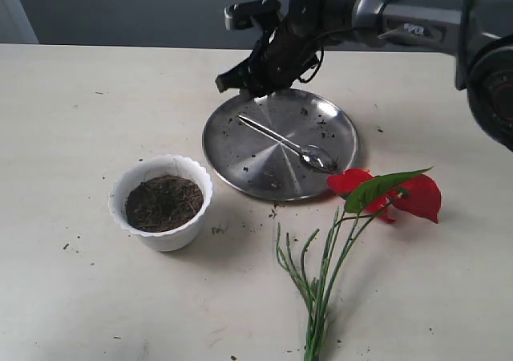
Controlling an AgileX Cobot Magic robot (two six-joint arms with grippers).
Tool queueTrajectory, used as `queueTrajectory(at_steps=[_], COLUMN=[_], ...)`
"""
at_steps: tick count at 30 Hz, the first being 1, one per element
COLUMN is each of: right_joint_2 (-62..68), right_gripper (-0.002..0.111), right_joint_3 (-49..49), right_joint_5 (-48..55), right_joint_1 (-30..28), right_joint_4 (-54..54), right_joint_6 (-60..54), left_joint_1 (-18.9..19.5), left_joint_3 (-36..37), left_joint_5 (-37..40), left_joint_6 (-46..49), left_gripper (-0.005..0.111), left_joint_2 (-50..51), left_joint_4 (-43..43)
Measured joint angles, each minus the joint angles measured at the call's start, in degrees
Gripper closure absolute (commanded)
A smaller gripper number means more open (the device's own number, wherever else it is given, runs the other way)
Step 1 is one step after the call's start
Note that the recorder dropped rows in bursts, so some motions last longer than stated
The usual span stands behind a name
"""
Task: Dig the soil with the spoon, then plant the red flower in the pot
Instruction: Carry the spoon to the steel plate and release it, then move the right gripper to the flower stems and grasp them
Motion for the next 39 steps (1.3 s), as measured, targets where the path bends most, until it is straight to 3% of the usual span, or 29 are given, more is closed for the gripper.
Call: queueTrajectory(at_steps=[7,12,20,26,39], right_joint_2=[-10.04,-19.03,-42.64,-56.72,-60.51], right_gripper=[0.078,0.078,0.076,0.050,0.053], right_joint_3=[0.87,10.84,38.40,55.78,76.72], right_joint_5=[15.81,18.96,7.53,2.45,-17.41], right_joint_1=[0.00,0.00,3.01,8.00,11.78], right_joint_4=[-1.47,-2.85,-1.08,5.11,16.29], right_joint_6=[7.73,9.79,15.78,19.42,23.17], left_joint_1=[0.00,0.00,0.00,0.00,0.00], left_joint_3=[0.00,0.00,0.00,0.00,0.00], left_joint_5=[0.00,0.00,0.00,0.00,0.00], left_joint_6=[0.00,0.00,0.00,0.00,0.00], left_gripper=[0.106,0.106,0.106,0.106,0.106], left_joint_2=[0.00,0.00,0.00,0.00,0.00], left_joint_4=[0.00,0.00,0.00,0.00,0.00])
